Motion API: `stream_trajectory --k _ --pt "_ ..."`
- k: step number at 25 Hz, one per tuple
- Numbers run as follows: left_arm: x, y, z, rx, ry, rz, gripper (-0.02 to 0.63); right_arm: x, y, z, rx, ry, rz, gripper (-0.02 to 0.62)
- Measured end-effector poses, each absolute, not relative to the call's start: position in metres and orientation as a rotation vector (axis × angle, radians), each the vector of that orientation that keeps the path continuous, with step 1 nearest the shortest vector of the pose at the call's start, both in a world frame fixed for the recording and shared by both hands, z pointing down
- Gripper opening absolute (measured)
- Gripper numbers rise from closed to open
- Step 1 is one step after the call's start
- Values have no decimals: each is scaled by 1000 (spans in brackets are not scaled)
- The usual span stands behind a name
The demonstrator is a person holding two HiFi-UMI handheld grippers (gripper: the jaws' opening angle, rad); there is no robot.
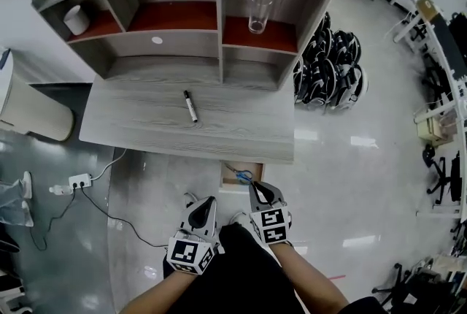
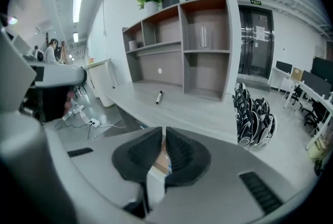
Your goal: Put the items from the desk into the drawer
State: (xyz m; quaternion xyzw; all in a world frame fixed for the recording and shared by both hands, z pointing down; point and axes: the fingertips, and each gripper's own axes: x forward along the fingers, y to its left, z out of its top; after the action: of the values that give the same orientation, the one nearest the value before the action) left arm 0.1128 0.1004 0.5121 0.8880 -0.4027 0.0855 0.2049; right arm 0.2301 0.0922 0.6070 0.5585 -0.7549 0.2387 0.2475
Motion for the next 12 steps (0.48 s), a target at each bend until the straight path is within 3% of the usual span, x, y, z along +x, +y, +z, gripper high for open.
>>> stream_trajectory --k 12 --pt "147 105 455 2693 -1024 188 12 214 107 458 1738 -2340 444 18"
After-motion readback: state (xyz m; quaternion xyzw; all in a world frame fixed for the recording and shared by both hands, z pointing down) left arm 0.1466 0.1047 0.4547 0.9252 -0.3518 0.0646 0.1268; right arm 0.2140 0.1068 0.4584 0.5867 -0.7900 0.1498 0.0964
